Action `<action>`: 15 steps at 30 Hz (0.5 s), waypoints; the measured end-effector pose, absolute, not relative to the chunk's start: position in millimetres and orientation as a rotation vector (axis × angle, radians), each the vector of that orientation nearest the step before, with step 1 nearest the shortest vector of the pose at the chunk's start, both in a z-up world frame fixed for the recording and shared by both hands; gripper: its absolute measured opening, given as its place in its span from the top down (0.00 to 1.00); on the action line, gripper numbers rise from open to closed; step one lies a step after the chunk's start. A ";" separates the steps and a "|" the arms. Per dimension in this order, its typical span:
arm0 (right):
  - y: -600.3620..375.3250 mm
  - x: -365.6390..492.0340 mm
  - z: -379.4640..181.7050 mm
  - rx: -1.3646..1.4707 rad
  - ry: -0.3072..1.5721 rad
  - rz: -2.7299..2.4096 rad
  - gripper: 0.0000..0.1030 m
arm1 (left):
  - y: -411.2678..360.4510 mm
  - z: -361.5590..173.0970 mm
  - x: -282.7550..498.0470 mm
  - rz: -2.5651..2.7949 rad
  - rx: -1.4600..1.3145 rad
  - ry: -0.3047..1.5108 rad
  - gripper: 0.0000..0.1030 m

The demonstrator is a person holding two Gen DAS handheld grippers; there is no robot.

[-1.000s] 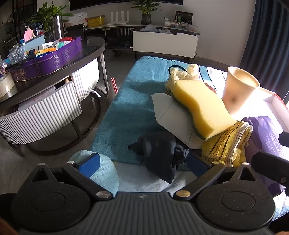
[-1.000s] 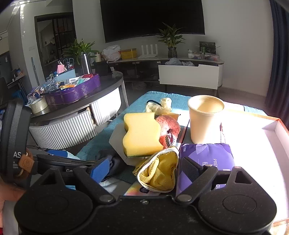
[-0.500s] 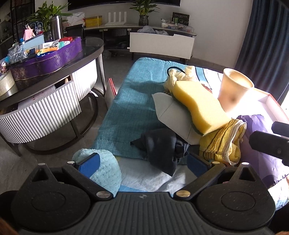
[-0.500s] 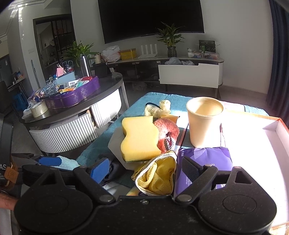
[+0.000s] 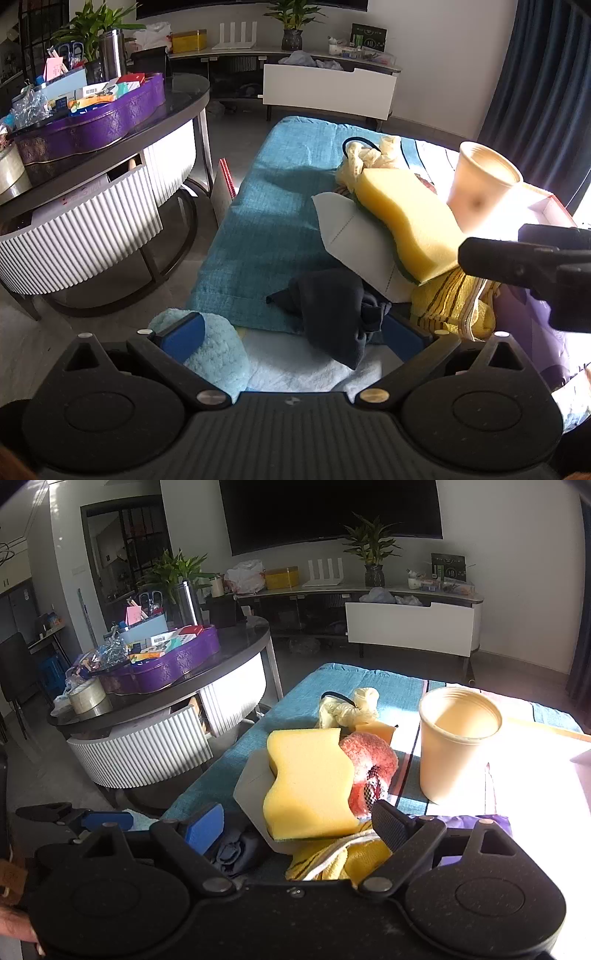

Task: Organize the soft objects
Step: 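Grasp the yellow sponge with the right tool while the left tool reaches the yellow cloth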

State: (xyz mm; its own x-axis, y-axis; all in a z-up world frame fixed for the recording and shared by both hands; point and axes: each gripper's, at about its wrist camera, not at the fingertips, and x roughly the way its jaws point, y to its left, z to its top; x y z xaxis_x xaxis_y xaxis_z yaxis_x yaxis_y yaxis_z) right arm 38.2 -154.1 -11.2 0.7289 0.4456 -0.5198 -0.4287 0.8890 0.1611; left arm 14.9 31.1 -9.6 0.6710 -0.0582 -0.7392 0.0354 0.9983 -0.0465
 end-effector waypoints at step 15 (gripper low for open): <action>-132.8 79.8 -18.9 0.016 0.651 0.455 0.01 | 39.1 -10.5 32.7 -0.033 -0.017 0.851 0.00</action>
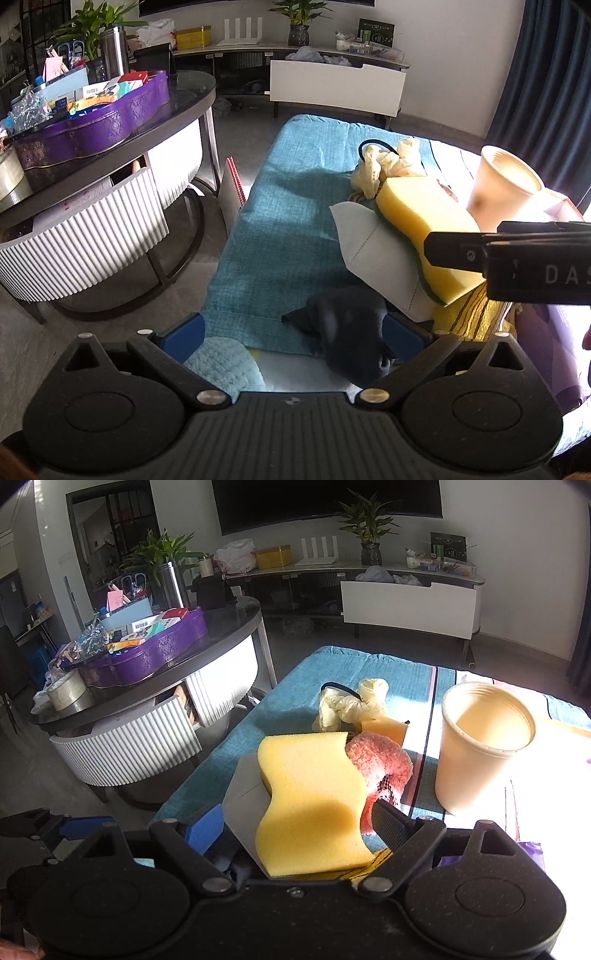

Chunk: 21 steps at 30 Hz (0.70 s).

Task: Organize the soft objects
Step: 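Grasp the yellow sponge with the right tool while the left tool reaches the yellow cloth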

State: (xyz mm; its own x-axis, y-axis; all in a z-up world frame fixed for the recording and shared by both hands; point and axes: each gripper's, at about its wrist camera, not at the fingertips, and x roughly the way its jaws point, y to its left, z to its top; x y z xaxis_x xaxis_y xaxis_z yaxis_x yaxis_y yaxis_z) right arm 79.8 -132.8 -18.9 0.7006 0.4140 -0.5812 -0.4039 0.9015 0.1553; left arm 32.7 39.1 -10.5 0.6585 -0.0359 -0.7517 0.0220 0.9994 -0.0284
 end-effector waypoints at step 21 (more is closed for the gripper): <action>-116.3 104.3 -34.3 -0.016 0.711 0.423 0.01 | 45.4 -13.0 36.8 -0.033 -0.011 0.852 0.00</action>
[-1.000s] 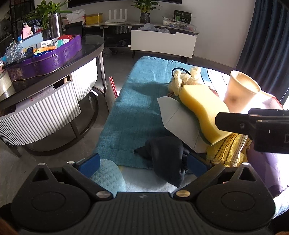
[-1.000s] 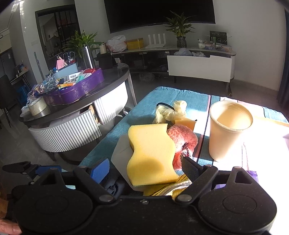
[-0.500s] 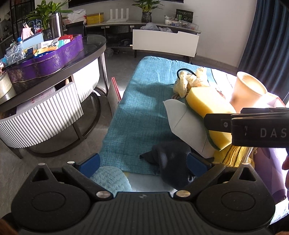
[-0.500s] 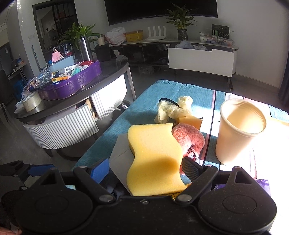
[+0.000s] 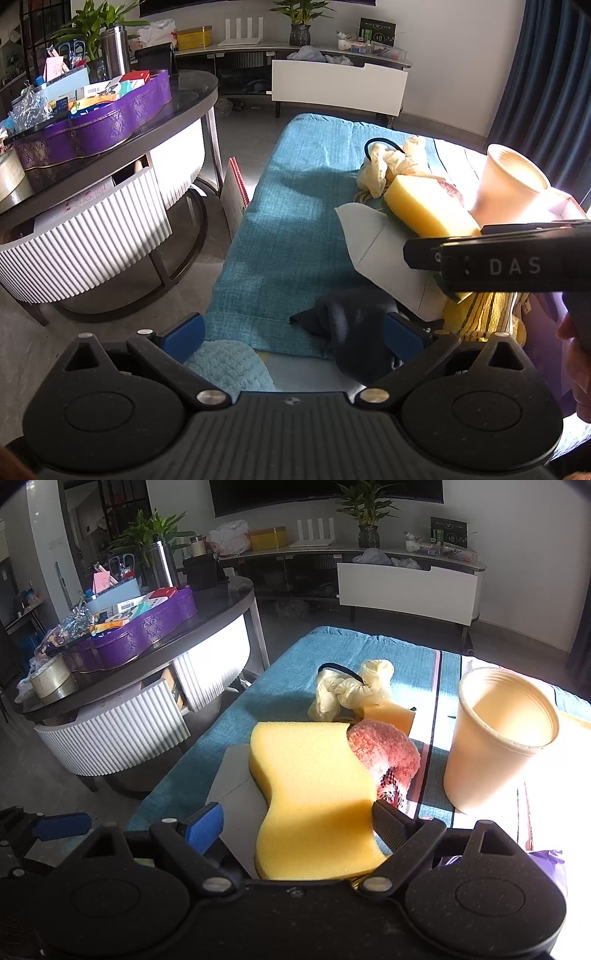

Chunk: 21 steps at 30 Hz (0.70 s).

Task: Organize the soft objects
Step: 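Grasp the yellow sponge with the right tool while the left tool reaches the yellow cloth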

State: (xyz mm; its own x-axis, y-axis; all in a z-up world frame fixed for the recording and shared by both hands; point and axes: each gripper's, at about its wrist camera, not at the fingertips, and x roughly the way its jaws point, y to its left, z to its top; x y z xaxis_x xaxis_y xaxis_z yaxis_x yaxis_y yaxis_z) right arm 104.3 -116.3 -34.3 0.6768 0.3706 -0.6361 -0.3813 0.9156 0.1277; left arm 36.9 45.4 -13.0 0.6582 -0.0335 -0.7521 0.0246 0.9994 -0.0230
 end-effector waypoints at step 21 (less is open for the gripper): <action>-193.1 67.6 25.1 0.140 0.530 0.405 0.25 | 36.6 -7.2 29.0 -0.129 -0.047 0.809 0.00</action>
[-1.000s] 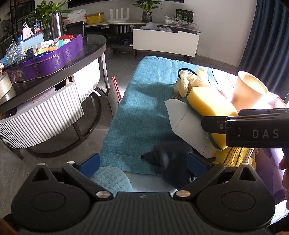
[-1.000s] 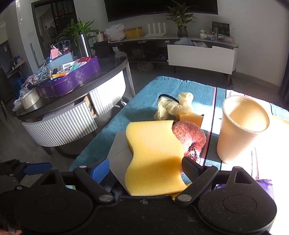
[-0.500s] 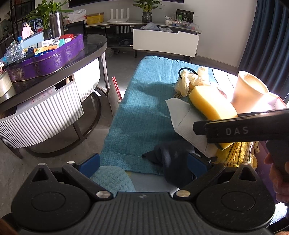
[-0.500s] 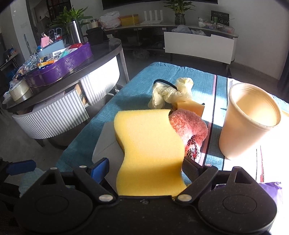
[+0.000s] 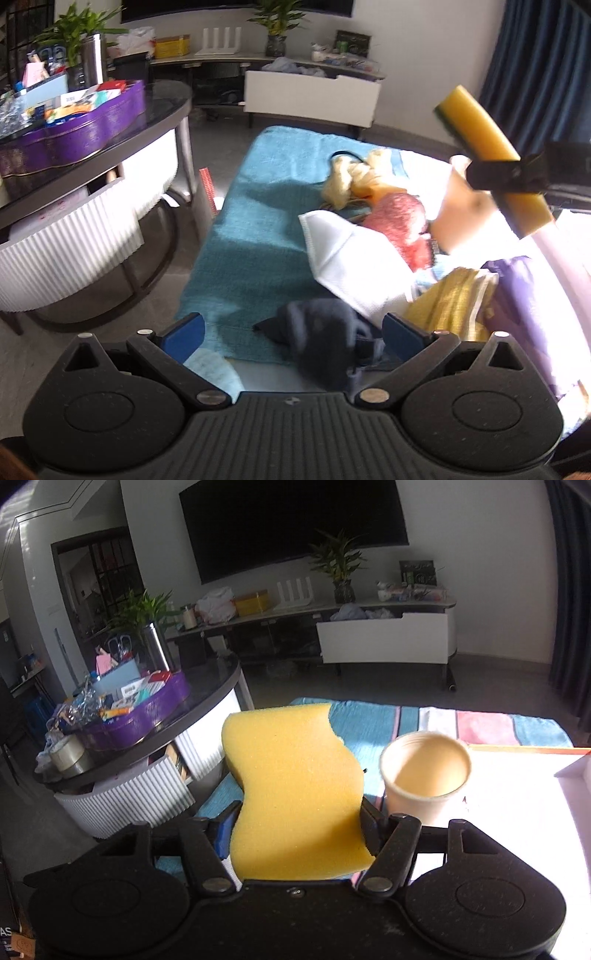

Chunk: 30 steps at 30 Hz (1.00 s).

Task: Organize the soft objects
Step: 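Grasp the yellow sponge with the right tool while the left tool reaches the yellow cloth, then close the left tool on the yellow striped cloth and lift it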

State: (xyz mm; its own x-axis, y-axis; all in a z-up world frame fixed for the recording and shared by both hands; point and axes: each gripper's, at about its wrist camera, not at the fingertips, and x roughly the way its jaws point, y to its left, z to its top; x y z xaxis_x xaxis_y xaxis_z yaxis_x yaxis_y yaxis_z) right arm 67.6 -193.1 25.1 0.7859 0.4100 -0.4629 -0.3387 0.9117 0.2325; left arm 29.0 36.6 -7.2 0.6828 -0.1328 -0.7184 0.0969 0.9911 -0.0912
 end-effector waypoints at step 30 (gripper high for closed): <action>-266.2 15.6 20.5 0.212 0.479 0.307 0.25 | -36.5 0.3 41.4 -0.414 0.006 0.698 0.86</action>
State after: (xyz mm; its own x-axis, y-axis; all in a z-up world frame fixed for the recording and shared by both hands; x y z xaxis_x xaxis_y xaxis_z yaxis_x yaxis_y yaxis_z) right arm 15.6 -266.2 20.5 0.8431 0.3380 -0.4182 -0.2394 0.9324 0.2709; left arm 41.4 -36.5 0.3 0.6885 -0.3679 -0.6250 0.3716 0.9190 -0.1317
